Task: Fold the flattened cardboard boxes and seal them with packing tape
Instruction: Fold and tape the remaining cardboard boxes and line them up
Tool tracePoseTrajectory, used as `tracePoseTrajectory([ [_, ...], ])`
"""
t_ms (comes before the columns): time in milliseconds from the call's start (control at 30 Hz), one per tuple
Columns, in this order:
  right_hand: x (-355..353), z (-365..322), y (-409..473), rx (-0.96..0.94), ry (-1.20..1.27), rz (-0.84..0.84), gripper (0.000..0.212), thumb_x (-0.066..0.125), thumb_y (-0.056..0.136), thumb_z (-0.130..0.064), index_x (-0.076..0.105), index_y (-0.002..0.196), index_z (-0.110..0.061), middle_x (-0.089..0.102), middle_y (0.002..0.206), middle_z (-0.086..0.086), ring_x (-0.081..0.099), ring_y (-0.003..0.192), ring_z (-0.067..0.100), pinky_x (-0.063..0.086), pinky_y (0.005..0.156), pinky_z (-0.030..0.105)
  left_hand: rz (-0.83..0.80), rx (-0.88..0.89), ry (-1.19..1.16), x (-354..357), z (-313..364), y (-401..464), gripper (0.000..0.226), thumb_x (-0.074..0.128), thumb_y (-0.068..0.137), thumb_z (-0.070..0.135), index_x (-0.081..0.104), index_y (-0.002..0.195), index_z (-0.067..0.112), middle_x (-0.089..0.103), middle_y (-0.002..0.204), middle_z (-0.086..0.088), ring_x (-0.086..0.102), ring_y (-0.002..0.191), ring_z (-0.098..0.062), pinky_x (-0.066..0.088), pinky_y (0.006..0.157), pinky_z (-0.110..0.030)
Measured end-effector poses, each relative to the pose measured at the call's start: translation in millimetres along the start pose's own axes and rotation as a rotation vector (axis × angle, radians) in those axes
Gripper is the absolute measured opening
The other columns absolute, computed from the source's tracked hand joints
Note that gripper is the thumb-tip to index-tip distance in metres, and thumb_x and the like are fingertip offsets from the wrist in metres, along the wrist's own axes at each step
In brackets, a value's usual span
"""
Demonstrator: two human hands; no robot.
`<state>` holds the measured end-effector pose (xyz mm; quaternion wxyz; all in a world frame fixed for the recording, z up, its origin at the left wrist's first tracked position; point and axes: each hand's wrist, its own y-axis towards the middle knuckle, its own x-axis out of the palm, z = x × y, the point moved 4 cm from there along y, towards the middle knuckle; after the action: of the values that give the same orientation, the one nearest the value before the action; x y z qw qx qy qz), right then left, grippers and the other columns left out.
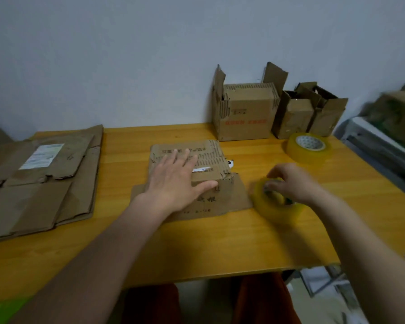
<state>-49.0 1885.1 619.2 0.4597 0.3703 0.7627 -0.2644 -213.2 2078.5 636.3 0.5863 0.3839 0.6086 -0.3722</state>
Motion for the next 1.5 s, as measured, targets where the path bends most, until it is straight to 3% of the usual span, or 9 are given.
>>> tracePoseTrajectory([
  [100,25,24,-17,0.044,-0.277,-0.176,0.043,0.071,0.081,-0.039,0.062,0.115,-0.014,0.056,0.123,0.011,0.046,0.118,0.027,0.041,0.090,0.032,0.001,0.012,0.002,0,2,0,0.095,-0.002,0.074,0.079,0.003,0.155,0.028,-0.001,0.163,0.002,0.000,0.150,-0.021,0.000,0.120,-0.038],
  [233,36,33,-30,-0.033,-0.442,-0.133,0.038,0.055,0.091,-0.021,0.055,0.128,-0.027,0.051,0.138,0.003,0.035,0.136,0.023,0.017,0.114,0.040,-0.029,0.044,-0.028,1,-1,0,0.085,-0.002,0.079,0.074,-0.003,0.154,0.033,-0.004,0.162,0.004,-0.002,0.150,-0.020,-0.002,0.119,-0.039],
  [367,9,26,-35,-0.056,-0.217,-0.042,0.043,0.068,0.084,-0.020,0.057,0.125,-0.028,0.054,0.134,0.009,0.049,0.124,0.029,0.040,0.091,0.036,-0.069,0.052,-0.098,-1,-4,2,0.078,0.008,0.085,0.074,-0.002,0.153,0.037,-0.002,0.163,0.006,-0.001,0.150,-0.018,0.002,0.121,-0.040],
  [533,-45,-33,-47,-0.283,0.043,0.189,0.045,0.073,0.082,-0.026,0.059,0.124,-0.016,0.053,0.114,0.000,0.049,0.110,0.018,0.038,0.088,0.027,-0.033,-0.020,-0.381,-7,-12,10,0.092,0.050,0.084,0.068,0.002,0.154,0.033,0.019,0.159,0.006,0.013,0.146,-0.019,0.023,0.116,-0.048],
  [667,-60,-87,-46,-0.464,0.124,0.130,0.038,0.072,0.081,-0.029,0.061,0.117,-0.022,0.053,0.108,-0.009,0.049,0.103,0.007,0.036,0.081,0.020,0.120,-0.001,-0.829,-14,-18,11,0.098,0.073,0.080,0.044,0.009,0.154,0.033,0.029,0.155,0.002,0.030,0.141,-0.019,0.032,0.113,-0.043],
  [833,-45,-123,-28,-0.536,0.128,-0.043,0.028,0.074,0.081,-0.027,0.061,0.105,-0.023,0.057,0.100,-0.009,0.053,0.096,0.012,0.041,0.074,0.023,0.383,0.088,-1.240,-18,-31,1,0.050,0.061,0.087,0.008,0.051,0.130,0.031,0.055,0.136,0.001,0.050,0.127,-0.009,0.042,0.105,-0.028],
  [933,-35,-128,-18,-0.513,0.115,-0.103,0.031,0.074,0.081,-0.030,0.056,0.105,-0.033,0.056,0.109,-0.009,0.052,0.102,0.009,0.038,0.075,0.020,0.495,-0.020,-1.365,-17,-39,-7,0.033,0.051,0.090,-0.010,0.063,0.112,0.011,0.066,0.107,0.001,0.062,0.093,0.006,0.049,0.080,-0.011],
  [1200,-34,-140,-12,-0.486,0.047,-0.132,0.035,0.073,0.082,-0.029,0.058,0.113,-0.027,0.054,0.117,-0.005,0.050,0.106,0.012,0.045,0.087,0.030,0.503,-0.155,-1.424,-9,-44,4,0.012,0.065,0.091,0.012,0.063,0.100,0.020,0.067,0.101,0.003,0.064,0.096,-0.010,0.053,0.080,-0.017],
  [1500,-33,-148,-13,-0.489,0.037,-0.137,0.040,0.072,0.082,-0.030,0.056,0.118,-0.027,0.052,0.120,-0.005,0.049,0.106,0.012,0.041,0.076,0.020,0.541,-0.265,-1.426,-6,-49,6,0.012,0.062,0.092,0.012,0.065,0.095,0.023,0.069,0.098,-0.001,0.066,0.097,-0.018,0.056,0.088,-0.034],
])
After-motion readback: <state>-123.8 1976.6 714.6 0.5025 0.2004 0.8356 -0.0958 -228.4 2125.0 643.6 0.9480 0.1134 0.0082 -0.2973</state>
